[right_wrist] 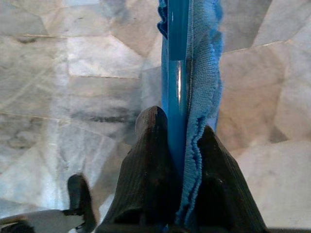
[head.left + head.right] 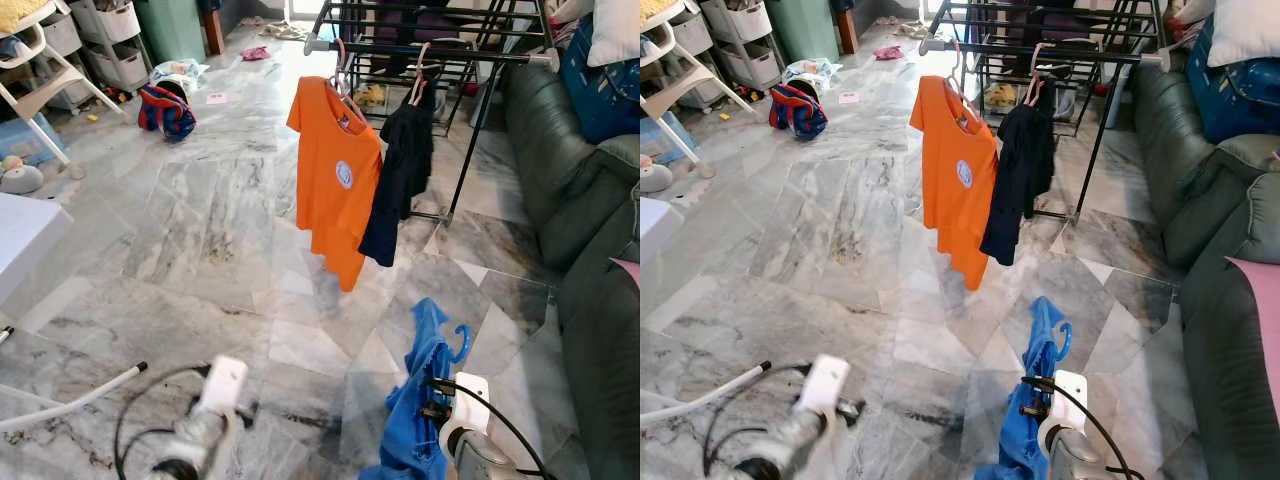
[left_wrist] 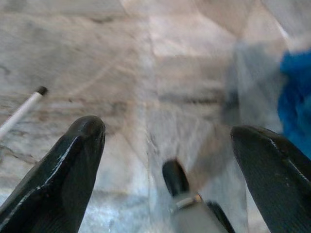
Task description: Hang hanger
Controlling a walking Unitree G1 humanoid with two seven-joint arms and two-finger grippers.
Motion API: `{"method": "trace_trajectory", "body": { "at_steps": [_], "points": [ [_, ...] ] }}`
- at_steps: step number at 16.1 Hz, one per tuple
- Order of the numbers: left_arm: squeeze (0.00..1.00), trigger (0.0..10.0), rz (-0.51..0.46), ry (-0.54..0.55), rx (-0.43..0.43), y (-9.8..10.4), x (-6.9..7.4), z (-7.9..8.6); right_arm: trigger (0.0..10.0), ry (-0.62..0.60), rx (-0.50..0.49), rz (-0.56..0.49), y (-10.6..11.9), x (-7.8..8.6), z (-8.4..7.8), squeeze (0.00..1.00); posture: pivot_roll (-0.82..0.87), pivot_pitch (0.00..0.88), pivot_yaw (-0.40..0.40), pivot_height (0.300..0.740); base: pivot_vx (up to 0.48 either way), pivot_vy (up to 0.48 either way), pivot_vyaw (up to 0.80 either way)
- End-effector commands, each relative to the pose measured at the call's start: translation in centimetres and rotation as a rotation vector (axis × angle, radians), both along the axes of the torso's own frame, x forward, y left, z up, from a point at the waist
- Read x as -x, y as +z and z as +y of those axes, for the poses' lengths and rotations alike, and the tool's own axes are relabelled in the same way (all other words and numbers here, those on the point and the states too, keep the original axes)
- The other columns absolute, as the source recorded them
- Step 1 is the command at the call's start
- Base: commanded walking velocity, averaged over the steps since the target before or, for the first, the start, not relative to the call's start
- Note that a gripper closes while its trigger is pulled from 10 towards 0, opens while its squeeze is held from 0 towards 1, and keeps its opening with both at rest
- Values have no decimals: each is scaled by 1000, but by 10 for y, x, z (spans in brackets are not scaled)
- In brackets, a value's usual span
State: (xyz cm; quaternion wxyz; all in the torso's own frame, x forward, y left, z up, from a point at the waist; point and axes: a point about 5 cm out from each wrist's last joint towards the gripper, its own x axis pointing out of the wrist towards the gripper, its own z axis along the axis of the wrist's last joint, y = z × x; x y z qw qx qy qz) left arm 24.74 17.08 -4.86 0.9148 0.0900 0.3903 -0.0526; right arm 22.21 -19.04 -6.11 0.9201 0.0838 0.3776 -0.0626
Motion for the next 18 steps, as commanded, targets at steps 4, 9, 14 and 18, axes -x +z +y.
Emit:
{"method": "trace_trajectory", "body": {
  "at_steps": [4, 9, 14, 18],
  "points": [
    [0, 10000, -296, -52, -1, 74, -76, 17, 10000, -36, 129, -305, 63, -67, -33, 0, -91, 98, 19, 740, 0, 0, 0],
    [0, 10000, -513, -175, 74, 122, -108, 3, 10000, -25, 173, -584, 114, -97, -48, 0, -90, 139, 15, 740, 0, 0, 0],
    [0, 10000, -682, -154, 152, 125, -97, -3, 10000, 9, 233, -827, 148, -91, -49, 0, -102, 183, 11, 740, 0, 0, 0],
    [0, 10000, -692, -129, 249, 116, -86, -11, 10000, 35, 221, -801, 135, -77, -37, 0, -93, 192, 1, 740, 0, 0, 0]
  ]
}}
